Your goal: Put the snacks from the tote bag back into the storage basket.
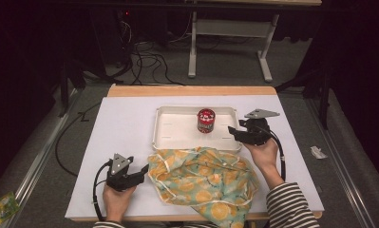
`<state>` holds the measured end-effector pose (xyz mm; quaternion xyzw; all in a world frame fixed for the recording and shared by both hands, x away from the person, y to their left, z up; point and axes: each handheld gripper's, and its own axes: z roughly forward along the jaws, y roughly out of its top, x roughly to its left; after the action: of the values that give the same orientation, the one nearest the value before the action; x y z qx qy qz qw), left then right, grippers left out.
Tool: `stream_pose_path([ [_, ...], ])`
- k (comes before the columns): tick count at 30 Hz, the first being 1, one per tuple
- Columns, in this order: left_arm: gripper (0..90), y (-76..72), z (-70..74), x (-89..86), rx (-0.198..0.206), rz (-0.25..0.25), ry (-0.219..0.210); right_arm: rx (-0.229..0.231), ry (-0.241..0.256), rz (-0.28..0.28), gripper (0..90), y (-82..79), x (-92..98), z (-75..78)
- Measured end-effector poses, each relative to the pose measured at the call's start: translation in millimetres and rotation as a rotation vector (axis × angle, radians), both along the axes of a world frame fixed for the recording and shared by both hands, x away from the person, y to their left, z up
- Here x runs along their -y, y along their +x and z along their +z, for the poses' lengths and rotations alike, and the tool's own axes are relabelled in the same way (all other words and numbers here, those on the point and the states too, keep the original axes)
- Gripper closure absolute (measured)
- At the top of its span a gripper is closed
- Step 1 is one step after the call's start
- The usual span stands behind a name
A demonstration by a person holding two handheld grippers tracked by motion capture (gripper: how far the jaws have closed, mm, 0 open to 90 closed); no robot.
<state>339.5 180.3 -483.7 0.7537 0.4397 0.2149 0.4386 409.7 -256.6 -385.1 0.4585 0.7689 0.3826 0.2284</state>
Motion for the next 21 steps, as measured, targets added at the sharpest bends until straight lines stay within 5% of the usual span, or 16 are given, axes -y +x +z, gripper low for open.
stream_pose_path([
  [21,30.1,0.3,0.2,-1.4,-0.004,0.003,-0.011,0.047,0.052,-0.044,45.5,-42.0,40.1,-4.0],
])
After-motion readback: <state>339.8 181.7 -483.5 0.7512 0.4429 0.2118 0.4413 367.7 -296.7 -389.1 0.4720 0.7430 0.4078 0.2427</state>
